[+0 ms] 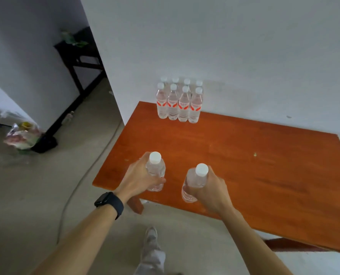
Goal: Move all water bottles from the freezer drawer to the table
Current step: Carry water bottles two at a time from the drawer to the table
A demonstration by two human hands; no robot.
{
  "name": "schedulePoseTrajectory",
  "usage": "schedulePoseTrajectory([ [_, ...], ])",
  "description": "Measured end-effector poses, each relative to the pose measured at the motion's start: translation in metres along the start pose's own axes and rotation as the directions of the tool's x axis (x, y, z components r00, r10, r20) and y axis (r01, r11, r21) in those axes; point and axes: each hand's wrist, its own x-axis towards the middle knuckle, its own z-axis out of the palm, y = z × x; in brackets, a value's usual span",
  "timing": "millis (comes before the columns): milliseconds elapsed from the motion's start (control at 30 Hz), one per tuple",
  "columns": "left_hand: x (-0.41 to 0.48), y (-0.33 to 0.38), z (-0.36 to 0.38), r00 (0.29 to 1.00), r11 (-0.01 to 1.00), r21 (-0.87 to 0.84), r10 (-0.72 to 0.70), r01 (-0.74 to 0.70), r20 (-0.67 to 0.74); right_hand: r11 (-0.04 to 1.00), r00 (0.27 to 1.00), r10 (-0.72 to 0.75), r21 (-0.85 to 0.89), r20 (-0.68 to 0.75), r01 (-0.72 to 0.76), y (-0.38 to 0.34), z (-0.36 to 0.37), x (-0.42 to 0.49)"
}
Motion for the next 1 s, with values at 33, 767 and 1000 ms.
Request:
schedulePoseTrajectory([
  [33, 0.016, -0.005, -0.002, 1.000, 1.000, -0.007, -0.006, 0.006, 0.010, 1.000, 1.000, 0.007, -0.010, 0.010, -0.007, -0.001, 0.005, 0.016],
  [767, 0.329, -0.057, -0.039, 0.984, 0.998, -0.056, 0.031, -0.022, 0.177, 0.982, 0.980, 0.177, 0.080, -0.089, -0.170, -0.071, 0.069, 0.290],
  [1000, 0.360, -0.072, -0.033, 0.976, 0.997, 0.019, 0.070, -0.076, 0.206, 0.982, 0.981, 0.174, 0.093, -0.082, -0.166, -0.067, 0.084, 0.324],
])
